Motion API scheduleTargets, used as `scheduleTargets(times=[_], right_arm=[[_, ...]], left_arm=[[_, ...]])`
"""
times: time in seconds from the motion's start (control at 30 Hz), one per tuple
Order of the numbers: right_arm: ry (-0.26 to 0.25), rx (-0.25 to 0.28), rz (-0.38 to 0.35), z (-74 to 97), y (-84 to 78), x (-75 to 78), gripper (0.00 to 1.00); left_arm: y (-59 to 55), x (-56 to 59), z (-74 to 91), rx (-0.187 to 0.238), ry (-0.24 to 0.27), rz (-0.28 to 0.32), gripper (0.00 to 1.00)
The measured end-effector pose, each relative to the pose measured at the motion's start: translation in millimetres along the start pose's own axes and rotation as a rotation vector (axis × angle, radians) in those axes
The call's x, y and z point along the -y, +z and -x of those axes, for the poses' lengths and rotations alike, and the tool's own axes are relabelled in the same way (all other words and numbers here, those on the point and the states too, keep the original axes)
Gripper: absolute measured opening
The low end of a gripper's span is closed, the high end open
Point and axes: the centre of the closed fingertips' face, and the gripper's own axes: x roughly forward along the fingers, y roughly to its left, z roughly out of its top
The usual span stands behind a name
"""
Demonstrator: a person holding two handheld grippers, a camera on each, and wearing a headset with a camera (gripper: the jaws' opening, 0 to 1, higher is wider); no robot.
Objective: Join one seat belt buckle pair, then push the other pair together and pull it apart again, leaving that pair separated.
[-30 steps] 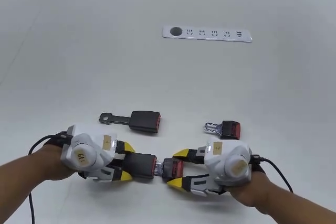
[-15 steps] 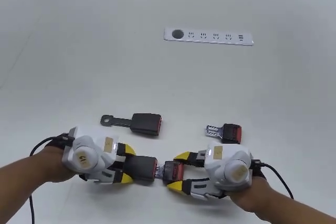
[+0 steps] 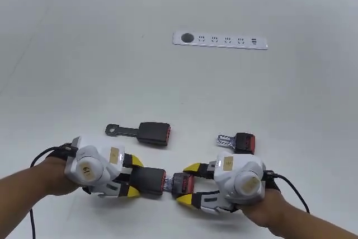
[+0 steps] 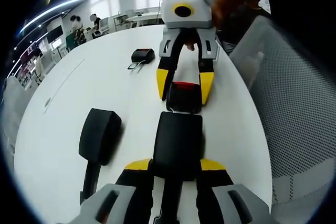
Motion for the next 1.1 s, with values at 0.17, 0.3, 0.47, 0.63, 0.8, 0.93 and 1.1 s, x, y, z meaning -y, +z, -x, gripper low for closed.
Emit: scheduleTargets(times=[0.17,0.3,0.47,0.63,0.8,0.93,1.1], right_arm=[[-0.01,-0.001,-0.005,-0.4,0.1,-0.4,0.34],[-0.012,0.0,-0.01,-0.5,0.0,-1.0,0.34],[0.005,0.018,-0.043,-14.5,10.0,-9.6,0.34],[-0.017,-0.016,-0.021,-12.3,4.0,-3.9,0.34],[-0.02,-0.007,-0.032,-12.7,3.7,-0.4,0.34],[-0.014,-0.008,-0.018,-12.3,5.2,-0.4,0.34],[-0.014,-0.01,-0.01,-9.4,4.5,0.3,0.34]], left_arm=[[1.4,0.4,0.0,-0.004,0.001,0.005,0.32],[1.1,0.3,-0.3,-0.007,0.0,0.004,0.32],[9.3,2.9,-5.3,0.008,-0.021,-0.041,0.32],[3.1,1.2,-1.1,-0.014,-0.026,-0.027,0.32],[0.7,1.0,-0.8,-0.01,-0.019,-0.017,0.32],[0.4,1.5,-0.9,-0.011,-0.021,-0.022,0.32],[1.0,2.5,-0.7,-0.01,-0.029,-0.032,0.32]])
